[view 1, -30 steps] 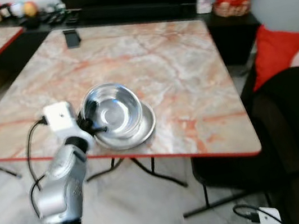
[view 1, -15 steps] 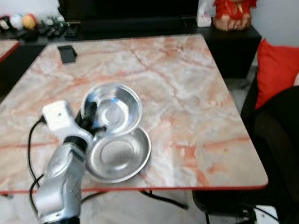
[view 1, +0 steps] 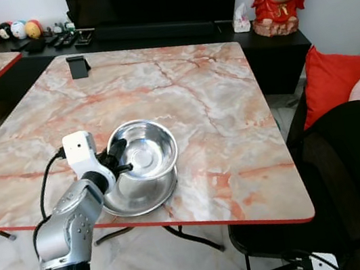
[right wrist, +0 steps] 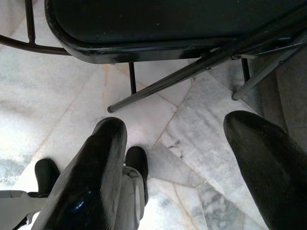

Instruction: Setting the table

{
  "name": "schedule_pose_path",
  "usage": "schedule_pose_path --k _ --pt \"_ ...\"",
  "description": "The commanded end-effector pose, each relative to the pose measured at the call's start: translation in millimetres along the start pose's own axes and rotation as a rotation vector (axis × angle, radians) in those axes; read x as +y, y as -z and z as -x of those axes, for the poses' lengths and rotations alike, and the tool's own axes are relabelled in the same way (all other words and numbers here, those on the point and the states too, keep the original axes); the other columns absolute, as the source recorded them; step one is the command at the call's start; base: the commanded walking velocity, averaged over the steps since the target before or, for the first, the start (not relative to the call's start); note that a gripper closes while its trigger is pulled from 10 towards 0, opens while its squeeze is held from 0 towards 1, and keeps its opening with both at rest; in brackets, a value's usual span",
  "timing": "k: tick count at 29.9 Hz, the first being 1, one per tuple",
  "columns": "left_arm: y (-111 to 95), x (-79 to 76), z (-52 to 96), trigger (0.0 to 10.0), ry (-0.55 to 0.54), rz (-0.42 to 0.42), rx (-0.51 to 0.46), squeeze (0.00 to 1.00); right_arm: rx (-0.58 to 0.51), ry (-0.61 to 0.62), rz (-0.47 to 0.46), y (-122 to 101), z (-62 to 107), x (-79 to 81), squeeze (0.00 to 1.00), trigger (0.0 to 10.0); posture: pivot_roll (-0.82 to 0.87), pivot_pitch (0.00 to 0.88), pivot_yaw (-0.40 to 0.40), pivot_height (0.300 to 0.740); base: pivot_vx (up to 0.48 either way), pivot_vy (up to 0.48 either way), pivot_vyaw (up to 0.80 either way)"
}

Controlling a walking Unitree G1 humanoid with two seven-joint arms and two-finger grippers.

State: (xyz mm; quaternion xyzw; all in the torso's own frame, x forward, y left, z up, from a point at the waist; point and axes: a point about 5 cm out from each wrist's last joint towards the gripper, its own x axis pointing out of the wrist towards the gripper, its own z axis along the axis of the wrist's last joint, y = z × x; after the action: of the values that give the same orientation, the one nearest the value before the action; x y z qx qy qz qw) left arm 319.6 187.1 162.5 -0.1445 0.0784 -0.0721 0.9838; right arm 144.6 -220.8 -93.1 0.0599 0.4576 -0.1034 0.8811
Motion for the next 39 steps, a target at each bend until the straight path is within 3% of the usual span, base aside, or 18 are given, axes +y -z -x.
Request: schedule_pose_path --k 1,17,39 --pt "-0.3 1.3 -0.6 10.0 -0.025 -0.006 0.020 0.00 0.004 0.013 -0.012 0.1 0.2 -2.8 0.00 10.0 0.12 0.000 -0.051 0.740 0.000 0.000 0.00" --pt "15.6 4.6 0.4 10.0 -0.081 0.005 0.108 0.00 0.000 0.011 -0.016 -0.9 0.0 -2.6 0.00 10.0 0.11 0.000 -0.048 0.740 0.000 0.000 0.00" --pt "21.8 7.4 -0.2 10.0 -0.118 -0.023 0.180 0.00 -0.001 0.008 -0.017 -1.4 -0.2 -2.2 0.00 10.0 0.11 0.000 -0.046 0.740 0.000 0.000 0.00"
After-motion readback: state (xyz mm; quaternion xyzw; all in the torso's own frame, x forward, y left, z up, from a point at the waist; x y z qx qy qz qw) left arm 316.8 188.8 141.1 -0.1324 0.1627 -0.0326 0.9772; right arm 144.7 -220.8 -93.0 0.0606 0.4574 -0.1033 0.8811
